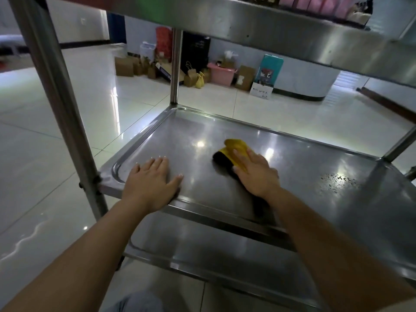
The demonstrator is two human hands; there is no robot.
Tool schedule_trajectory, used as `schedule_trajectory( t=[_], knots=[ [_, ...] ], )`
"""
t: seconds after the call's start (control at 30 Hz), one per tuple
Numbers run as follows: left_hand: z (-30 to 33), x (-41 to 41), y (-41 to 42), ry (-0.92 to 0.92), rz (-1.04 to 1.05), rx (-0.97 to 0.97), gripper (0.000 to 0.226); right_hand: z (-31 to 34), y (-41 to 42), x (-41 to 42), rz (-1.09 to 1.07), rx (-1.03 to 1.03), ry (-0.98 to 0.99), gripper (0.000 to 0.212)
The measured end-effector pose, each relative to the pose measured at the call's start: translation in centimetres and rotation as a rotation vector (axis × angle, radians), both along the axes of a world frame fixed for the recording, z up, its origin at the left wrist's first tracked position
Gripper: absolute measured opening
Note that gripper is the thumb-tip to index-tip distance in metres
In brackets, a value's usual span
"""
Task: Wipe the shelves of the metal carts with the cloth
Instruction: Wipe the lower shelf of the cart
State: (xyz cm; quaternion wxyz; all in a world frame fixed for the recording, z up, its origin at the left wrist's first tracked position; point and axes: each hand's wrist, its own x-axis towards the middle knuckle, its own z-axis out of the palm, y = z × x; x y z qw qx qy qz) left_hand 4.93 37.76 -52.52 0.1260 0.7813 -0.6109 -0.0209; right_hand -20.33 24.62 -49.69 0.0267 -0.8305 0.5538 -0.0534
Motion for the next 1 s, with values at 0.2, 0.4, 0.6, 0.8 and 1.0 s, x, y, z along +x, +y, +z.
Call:
schedule_trajectory(
  t=[0.2, 0.4, 0.6, 0.8, 1.0],
  knots=[
    [0.1, -0.2, -0.1, -0.051, -0.011, 0.03, 0.08, -0.2, 1.1, -0.8, -0.125, 0.012, 0.006, 0.052],
    [0.1, -0.1, -0.2, -0.08, -0.004, 0.022, 0.07, -0.6, 3.2, 11.2, 0.211, 0.024, -0.044, 0.051],
    [0.1, 0.3, -0.3, -0.075, -0.019, 0.043, 0.069, -0.4, 1.0, 11.9, 0.184, 0.023, -0.036, 0.052],
    [0.3, 0.4, -0.1, -0.075, -0.05, 0.065, 0.09, 0.0, -0.6, 1.6, -0.091, 0.034, -0.032, 0.053],
    [1.4, -0.6, 0.1, -0.171, -0.027, 0.105, 0.078, -0.8, 3.7, -5.5, -0.102, -0.083, -0.048, 0.049]
  ],
)
